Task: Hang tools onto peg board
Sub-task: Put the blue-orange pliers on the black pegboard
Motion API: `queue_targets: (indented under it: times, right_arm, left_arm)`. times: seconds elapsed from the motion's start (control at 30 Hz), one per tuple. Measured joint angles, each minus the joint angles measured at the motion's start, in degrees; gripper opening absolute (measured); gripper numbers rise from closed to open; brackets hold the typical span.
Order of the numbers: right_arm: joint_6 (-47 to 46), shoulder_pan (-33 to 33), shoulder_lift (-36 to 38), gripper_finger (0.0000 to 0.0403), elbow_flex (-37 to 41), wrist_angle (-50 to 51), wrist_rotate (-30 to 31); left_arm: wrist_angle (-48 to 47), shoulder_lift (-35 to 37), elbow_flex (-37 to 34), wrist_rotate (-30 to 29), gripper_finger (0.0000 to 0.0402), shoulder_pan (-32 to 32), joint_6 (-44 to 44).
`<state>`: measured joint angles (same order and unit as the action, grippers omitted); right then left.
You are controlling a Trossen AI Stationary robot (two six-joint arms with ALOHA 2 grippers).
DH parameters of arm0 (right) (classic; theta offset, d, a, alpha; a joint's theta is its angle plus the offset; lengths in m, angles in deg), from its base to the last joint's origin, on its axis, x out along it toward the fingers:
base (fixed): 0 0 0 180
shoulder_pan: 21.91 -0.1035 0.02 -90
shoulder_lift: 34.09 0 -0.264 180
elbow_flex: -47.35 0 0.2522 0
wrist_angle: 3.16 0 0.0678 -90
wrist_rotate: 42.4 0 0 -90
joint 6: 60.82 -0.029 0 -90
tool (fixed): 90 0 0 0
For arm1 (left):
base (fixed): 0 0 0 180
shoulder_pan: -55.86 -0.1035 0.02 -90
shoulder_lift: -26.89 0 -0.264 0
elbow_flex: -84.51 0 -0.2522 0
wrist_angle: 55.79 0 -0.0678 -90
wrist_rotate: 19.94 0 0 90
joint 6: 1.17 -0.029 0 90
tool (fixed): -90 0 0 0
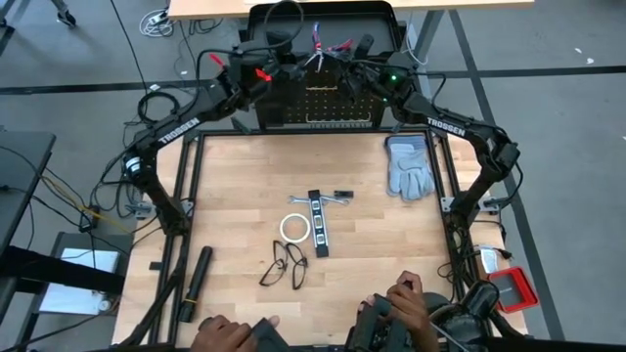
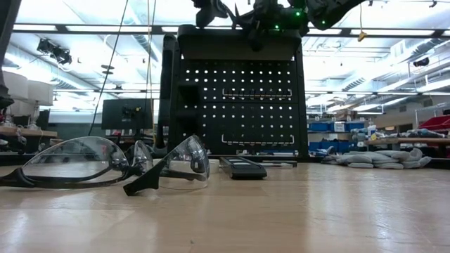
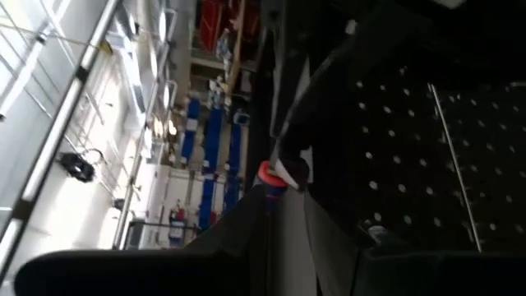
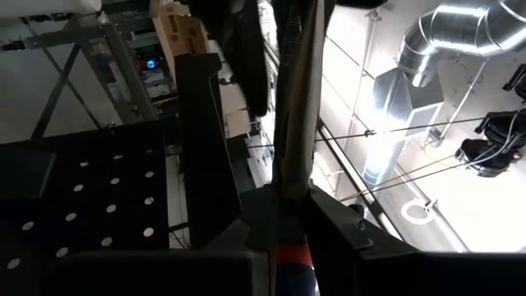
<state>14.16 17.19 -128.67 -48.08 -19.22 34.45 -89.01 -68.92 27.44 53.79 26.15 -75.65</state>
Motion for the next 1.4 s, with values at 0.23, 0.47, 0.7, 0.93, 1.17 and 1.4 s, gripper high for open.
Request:
queue_targets:
  times: [0.23, 0.47, 0.7, 0.93, 1.17, 1.4]
  right_arm:
    - [0.00, -0.02, 0.00, 0.0059, 0.00, -0.02, -0.02]
    - [0.09, 0.00, 0.02, 0.0059, 0.00, -0.02, -0.02]
    - [0.17, -0.02, 0.07, 0.0059, 0.00, -0.07, -0.02]
    - [0.17, -0.07, 0.07, 0.0059, 0.00, 0.01, -0.02]
    - [0.15, -0.07, 0.07, 0.0059, 0.00, 0.02, -0.02]
    - [0.15, -0.11, 0.07, 0.0059, 0.00, 0.02, -0.02]
  left_arm:
    - [-0.68, -0.24, 1.20, -2.44, 0.0088, -0.31, -0.37]
    - [-5.08, -0.35, 1.18, -2.57, 0.0088, 0.70, -3.03]
    - [-1.99, -0.35, 1.18, -1.39, 0.0102, 1.37, -3.08]
    - [-0.82, -0.35, 1.18, -1.14, 0.0166, 1.38, -2.97]
    - [-0.63, -0.37, 1.15, -0.26, 0.0180, 1.60, -8.52]
    - [0.66, -1.67, 1.09, 0.94, 0.0131, 1.62, -13.42]
